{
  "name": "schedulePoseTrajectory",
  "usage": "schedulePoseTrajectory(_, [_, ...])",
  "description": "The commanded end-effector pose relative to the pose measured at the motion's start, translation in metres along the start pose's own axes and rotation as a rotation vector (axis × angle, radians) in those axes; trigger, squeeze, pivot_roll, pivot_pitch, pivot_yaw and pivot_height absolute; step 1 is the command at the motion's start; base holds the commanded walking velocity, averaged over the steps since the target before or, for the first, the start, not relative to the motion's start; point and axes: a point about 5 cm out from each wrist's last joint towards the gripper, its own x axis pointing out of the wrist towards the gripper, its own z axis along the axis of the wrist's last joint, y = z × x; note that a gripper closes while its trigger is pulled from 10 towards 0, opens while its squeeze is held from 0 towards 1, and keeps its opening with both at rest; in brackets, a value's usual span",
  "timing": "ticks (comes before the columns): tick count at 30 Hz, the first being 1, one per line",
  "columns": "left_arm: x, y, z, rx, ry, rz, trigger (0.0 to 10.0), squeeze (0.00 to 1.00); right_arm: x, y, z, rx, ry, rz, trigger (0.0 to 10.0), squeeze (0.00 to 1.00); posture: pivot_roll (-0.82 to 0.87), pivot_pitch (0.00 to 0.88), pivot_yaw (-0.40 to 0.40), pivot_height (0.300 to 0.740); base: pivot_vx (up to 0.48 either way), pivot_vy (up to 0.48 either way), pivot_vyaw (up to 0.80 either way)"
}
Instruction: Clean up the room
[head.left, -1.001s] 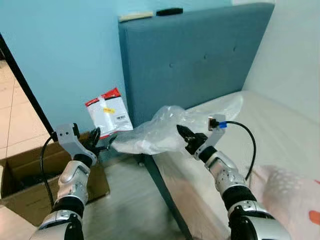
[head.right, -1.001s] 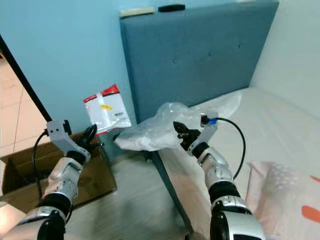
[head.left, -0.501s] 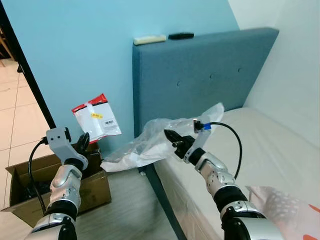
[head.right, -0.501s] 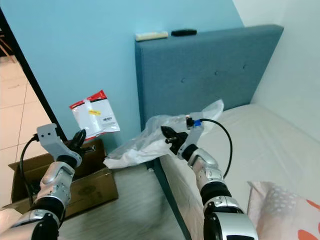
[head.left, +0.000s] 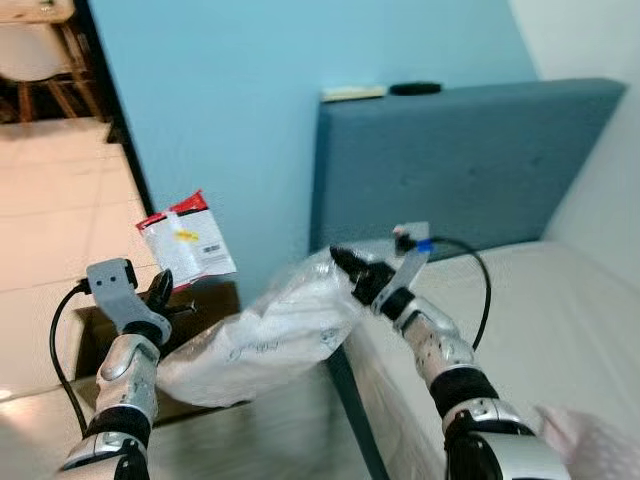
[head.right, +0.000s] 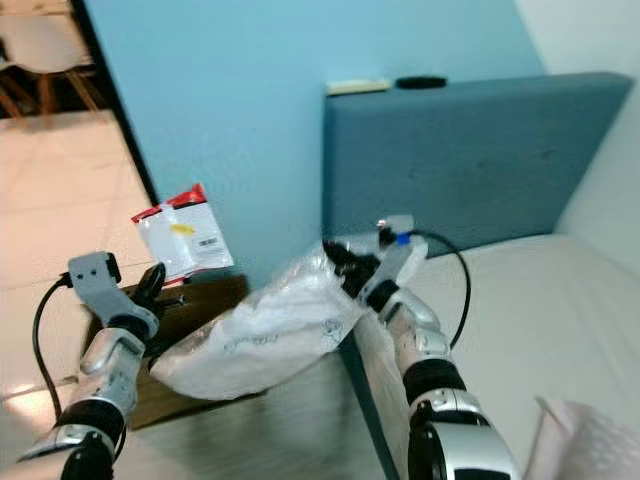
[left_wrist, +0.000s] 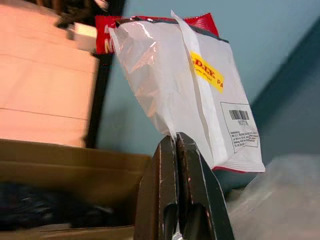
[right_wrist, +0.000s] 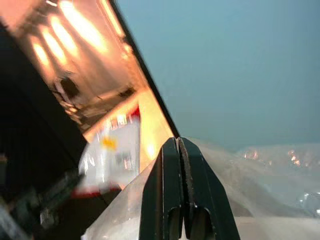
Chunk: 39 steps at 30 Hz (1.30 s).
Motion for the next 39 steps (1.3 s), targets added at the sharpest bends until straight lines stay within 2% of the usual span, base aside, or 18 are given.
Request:
schedulePoseTrajectory(1, [-0.002,0.002,-0.003,0.013,0.013,0.009,10.0,0.0,0.002,0.001,0.007,0.013,-0.036,0.009,10.0,0.0,0.05,0.0,-0.068,0.719,0.0,0.0,0.76])
schedulePoseTrajectory(6, [-0.002,0.002,-0.003,0.02,0.015,0.013,10.0,0.0,0.006,0.002,0.012,0.003,-0.053,0.002,10.0,0.0,0.05,0.0,-0.068,0.719,0.0,0.0,0.76])
schedulePoseTrajectory(16, [-0.008,-0.007,-0.019,0.033,0.067,-0.003,10.0,0.0,0.01,0.004,0.009,0.018,-0.07,-0.045,10.0,0.0,0.06,0.0,-0.073,0.719,0.0,0.0,0.76])
schedulePoseTrajectory(23, [-0.009,-0.012,-0.023,0.029,0.079,-0.018,10.0,0.0,0.015,0.003,0.021,0.023,-0.12,-0.08,10.0,0.0,0.07,0.0,-0.075,0.719,0.0,0.0,0.75])
schedulePoseTrajectory(25, [-0.009,-0.013,-0.023,0.03,0.081,-0.023,10.0,0.0,0.017,0.002,0.028,0.03,-0.147,-0.086,10.0,0.0,0.07,0.0,-0.076,0.719,0.0,0.0,0.75])
schedulePoseTrajectory(28, [-0.01,-0.019,-0.028,0.03,0.094,-0.049,10.0,0.0,0.021,-0.001,0.054,0.052,-0.246,-0.102,10.0,0.0,0.07,0.0,-0.076,0.719,0.0,0.0,0.75])
schedulePoseTrajectory(33, [-0.013,-0.029,-0.036,0.023,0.116,-0.086,10.0,0.0,0.024,-0.001,0.073,0.032,-0.298,-0.115,10.0,0.0,0.07,0.0,-0.076,0.719,0.0,0.0,0.75])
schedulePoseTrajectory(35, [-0.013,-0.029,-0.036,0.023,0.116,-0.087,10.0,0.0,0.024,-0.001,0.073,0.031,-0.299,-0.116,10.0,0.0,0.07,0.0,-0.076,0.719,0.0,0.0,0.75])
schedulePoseTrajectory(36, [-0.014,-0.033,-0.038,0.02,0.12,-0.101,10.0,0.0,0.025,-0.003,0.07,-0.012,-0.245,-0.14,10.0,0.0,0.07,0.0,-0.078,0.719,0.0,0.0,0.75])
schedulePoseTrajectory(38, [-0.014,-0.034,-0.039,0.019,0.121,-0.105,10.0,0.0,0.026,-0.003,0.069,-0.024,-0.23,-0.147,10.0,0.0,0.07,0.0,-0.078,0.719,0.0,0.0,0.75])
schedulePoseTrajectory(39, [-0.014,-0.037,-0.04,0.018,0.125,-0.114,10.0,0.0,0.027,-0.005,0.06,-0.107,-0.137,-0.182,10.0,0.0,0.07,0.0,-0.078,0.719,0.0,0.0,0.77])
